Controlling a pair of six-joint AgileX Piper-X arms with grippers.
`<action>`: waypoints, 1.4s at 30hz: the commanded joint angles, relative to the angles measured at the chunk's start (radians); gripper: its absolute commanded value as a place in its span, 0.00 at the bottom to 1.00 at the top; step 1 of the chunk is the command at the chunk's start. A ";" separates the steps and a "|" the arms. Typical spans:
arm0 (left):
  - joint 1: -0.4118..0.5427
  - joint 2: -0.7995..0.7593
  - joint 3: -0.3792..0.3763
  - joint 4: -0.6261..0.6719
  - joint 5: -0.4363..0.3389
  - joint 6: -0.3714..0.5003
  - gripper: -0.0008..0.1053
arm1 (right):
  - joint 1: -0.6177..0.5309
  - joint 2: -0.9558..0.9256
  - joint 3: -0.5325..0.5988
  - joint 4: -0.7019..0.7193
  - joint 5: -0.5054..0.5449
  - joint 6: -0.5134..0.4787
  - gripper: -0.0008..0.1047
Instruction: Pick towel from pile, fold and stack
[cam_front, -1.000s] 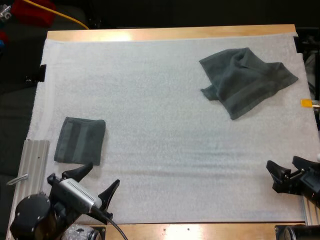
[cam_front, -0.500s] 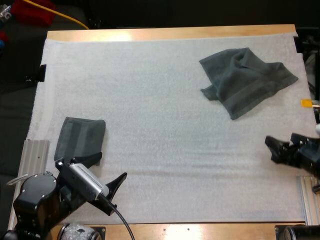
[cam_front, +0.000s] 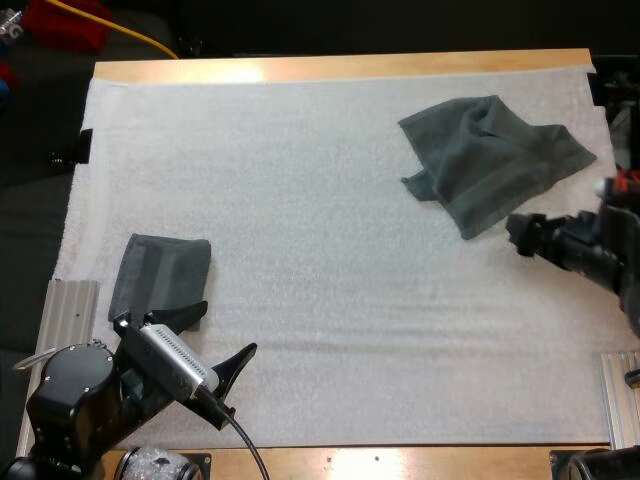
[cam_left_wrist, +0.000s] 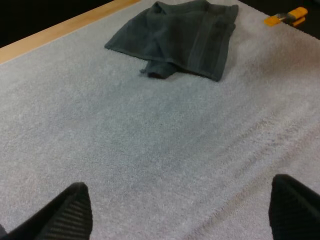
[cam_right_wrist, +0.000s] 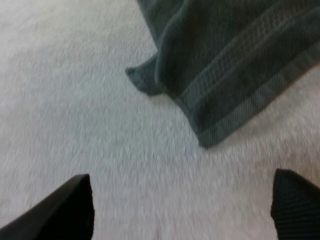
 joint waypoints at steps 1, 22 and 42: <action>-0.005 0.005 -0.007 -0.011 0.007 0.006 0.67 | 0.007 0.027 -0.015 -0.030 0.021 0.033 0.68; -0.005 0.005 -0.007 -0.011 0.007 0.006 0.67 | 0.012 0.442 -0.023 -0.276 0.073 0.331 0.68; -0.005 0.005 -0.007 -0.011 0.007 0.000 0.67 | 0.012 0.686 -0.023 -0.489 -0.033 0.459 0.68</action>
